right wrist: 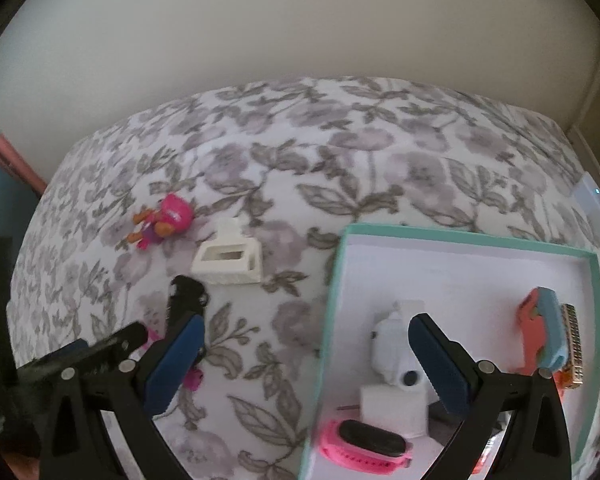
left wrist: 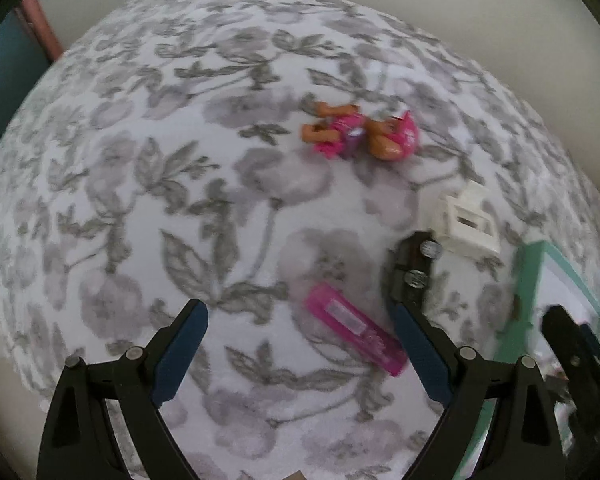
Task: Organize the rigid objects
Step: 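Move the left gripper to the pink stick while the right approaches the black toy car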
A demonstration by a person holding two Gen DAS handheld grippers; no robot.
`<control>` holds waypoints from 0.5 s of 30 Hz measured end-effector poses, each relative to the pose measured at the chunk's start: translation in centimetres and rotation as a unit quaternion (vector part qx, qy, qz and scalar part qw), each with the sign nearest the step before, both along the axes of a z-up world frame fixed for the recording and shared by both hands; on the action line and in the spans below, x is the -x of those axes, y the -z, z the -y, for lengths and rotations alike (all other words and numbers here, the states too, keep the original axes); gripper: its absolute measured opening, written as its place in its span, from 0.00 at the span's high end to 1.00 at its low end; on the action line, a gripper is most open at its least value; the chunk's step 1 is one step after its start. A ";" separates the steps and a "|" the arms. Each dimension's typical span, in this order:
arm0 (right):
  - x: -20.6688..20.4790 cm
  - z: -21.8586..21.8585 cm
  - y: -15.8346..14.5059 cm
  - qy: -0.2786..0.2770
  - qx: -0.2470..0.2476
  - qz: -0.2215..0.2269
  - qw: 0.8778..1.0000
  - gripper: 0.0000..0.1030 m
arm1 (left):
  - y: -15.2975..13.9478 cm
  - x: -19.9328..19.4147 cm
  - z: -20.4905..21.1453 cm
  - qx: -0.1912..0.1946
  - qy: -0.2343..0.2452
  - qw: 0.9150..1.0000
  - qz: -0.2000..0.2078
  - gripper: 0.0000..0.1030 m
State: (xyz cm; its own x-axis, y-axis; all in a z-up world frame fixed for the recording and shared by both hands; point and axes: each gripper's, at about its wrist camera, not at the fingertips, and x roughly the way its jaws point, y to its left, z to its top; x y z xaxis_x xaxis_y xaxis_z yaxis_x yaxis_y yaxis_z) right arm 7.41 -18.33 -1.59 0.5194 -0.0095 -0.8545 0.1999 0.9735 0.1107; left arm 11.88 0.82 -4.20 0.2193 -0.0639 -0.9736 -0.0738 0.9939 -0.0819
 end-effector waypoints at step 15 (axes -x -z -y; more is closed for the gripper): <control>0.3 0.1 -0.4 -0.004 0.002 -0.002 1.000 0.00 | 2.0 3.0 -0.3 0.020 0.141 0.989 0.042 0.09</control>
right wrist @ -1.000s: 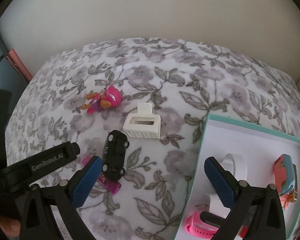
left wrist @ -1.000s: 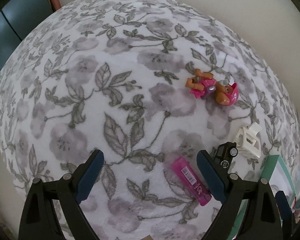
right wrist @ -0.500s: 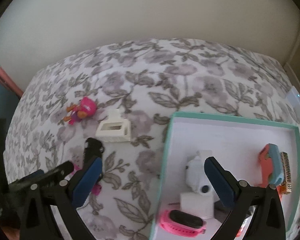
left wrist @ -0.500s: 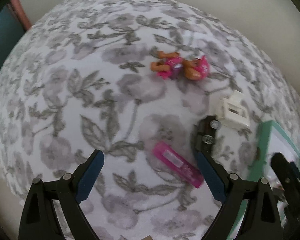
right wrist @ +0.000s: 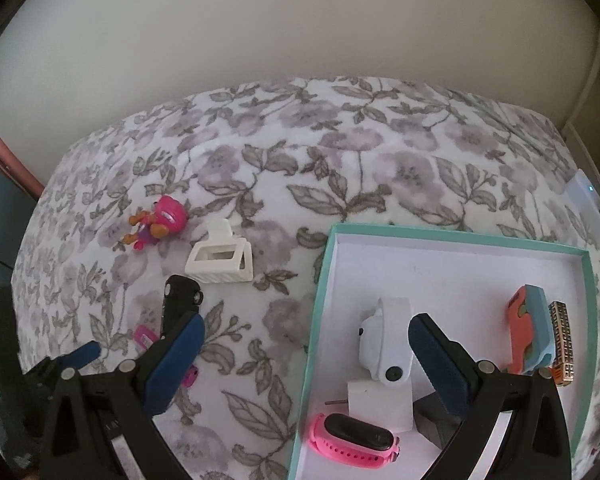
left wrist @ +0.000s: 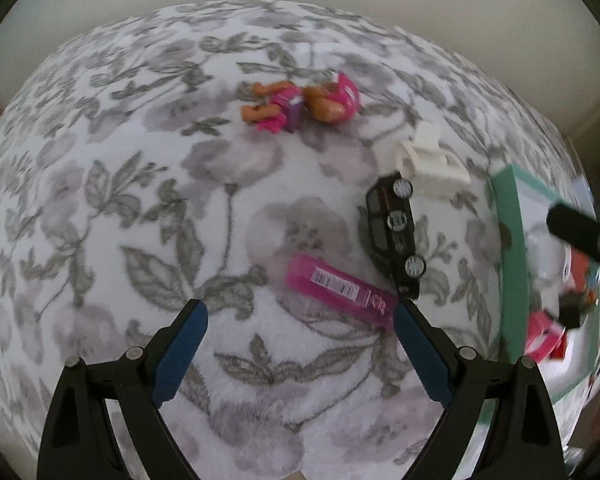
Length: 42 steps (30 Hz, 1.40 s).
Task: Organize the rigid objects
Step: 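Move the left gripper to the pink stick while the right approaches the black toy car, then grasp the pink stick with the left gripper while the right grasps the black toy car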
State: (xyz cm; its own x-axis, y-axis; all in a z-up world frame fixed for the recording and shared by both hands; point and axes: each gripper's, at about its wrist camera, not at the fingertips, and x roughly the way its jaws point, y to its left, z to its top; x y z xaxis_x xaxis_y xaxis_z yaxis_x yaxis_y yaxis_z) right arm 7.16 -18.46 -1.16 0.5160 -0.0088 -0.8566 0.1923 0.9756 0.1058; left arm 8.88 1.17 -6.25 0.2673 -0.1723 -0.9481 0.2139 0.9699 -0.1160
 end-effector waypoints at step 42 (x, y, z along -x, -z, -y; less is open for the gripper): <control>-3.0 -3.6 1.7 -0.054 0.029 -0.013 0.998 0.00 | 1.5 -0.8 4.0 -0.017 0.145 0.986 0.083 0.11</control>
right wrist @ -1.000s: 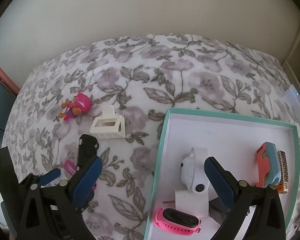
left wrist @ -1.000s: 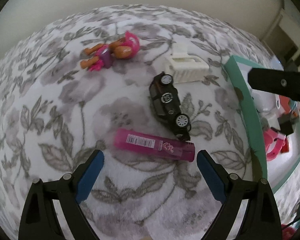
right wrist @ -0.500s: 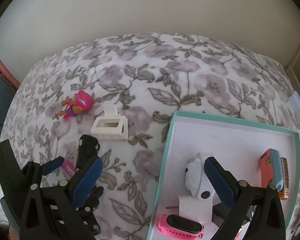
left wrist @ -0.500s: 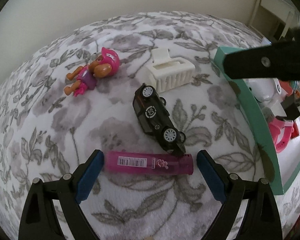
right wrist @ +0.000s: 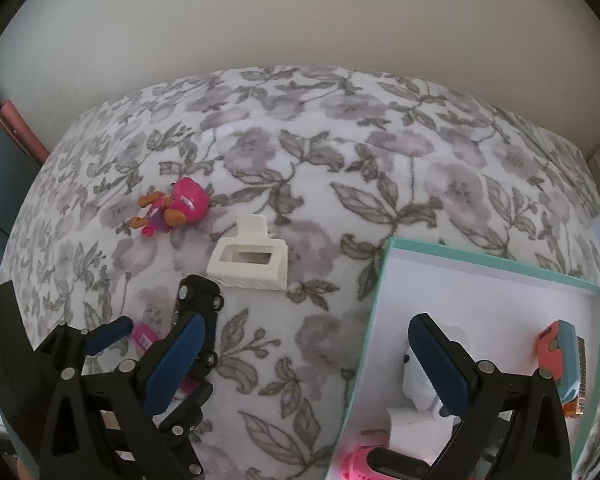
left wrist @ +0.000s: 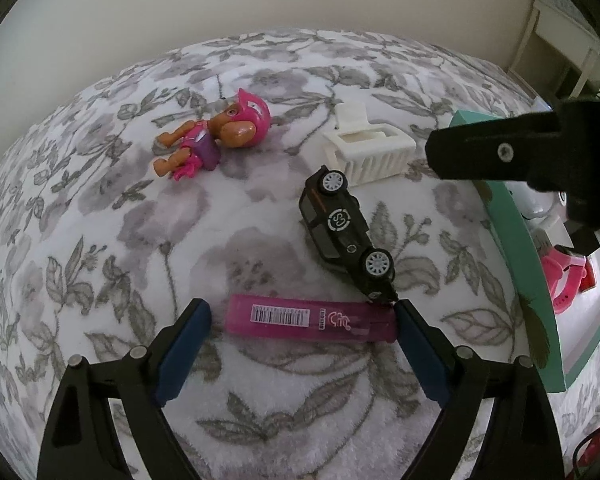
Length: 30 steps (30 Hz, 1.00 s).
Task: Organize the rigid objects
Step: 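Grasp the pink stick with the left gripper while the right grasps the black toy car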
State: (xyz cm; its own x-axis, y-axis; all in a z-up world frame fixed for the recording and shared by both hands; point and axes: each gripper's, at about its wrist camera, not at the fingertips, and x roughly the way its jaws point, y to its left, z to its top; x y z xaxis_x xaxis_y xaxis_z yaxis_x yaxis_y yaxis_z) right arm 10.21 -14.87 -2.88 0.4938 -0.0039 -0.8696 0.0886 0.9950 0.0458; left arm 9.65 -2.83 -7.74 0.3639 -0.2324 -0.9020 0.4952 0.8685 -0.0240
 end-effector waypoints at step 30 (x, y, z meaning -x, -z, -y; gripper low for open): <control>-2.2 -4.7 3.2 -0.058 -0.021 -0.023 0.998 0.00 | -0.2 -1.7 -6.3 -0.052 -0.045 0.996 0.049 0.10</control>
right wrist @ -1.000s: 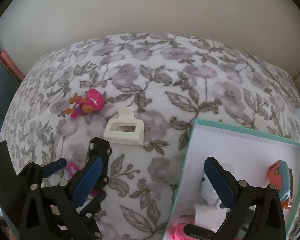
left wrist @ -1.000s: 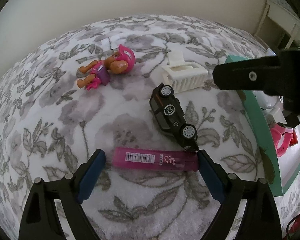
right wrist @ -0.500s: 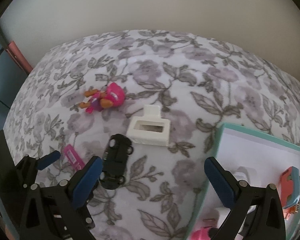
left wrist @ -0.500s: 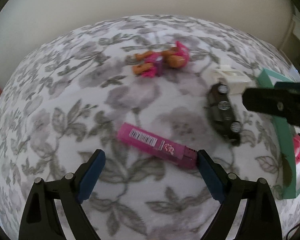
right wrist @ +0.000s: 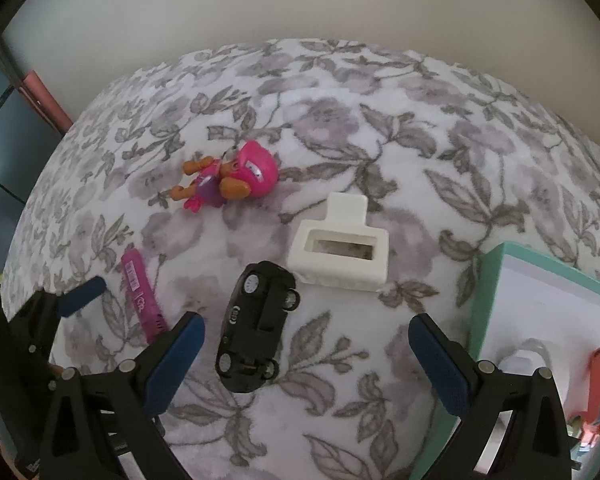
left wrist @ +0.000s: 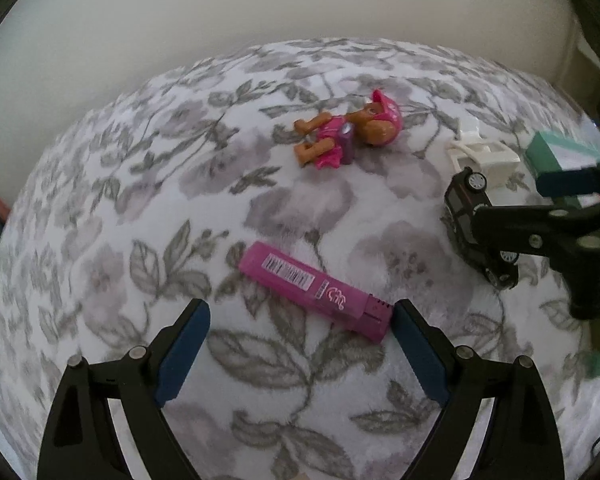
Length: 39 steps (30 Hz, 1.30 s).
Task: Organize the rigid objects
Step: 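Grasp the pink stick with the left gripper while the right grasps the black toy car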
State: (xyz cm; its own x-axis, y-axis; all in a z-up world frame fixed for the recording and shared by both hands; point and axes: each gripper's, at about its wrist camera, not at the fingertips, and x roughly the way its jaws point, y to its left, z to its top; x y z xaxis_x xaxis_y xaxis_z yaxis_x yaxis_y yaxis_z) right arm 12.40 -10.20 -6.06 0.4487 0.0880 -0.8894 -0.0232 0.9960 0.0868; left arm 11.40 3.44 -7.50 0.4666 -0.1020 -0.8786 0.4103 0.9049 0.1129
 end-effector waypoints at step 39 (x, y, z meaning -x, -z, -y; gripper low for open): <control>0.2 -1.4 1.4 0.005 0.032 -0.010 0.999 0.68 | -0.3 0.1 1.8 -0.019 0.052 0.998 0.014 0.34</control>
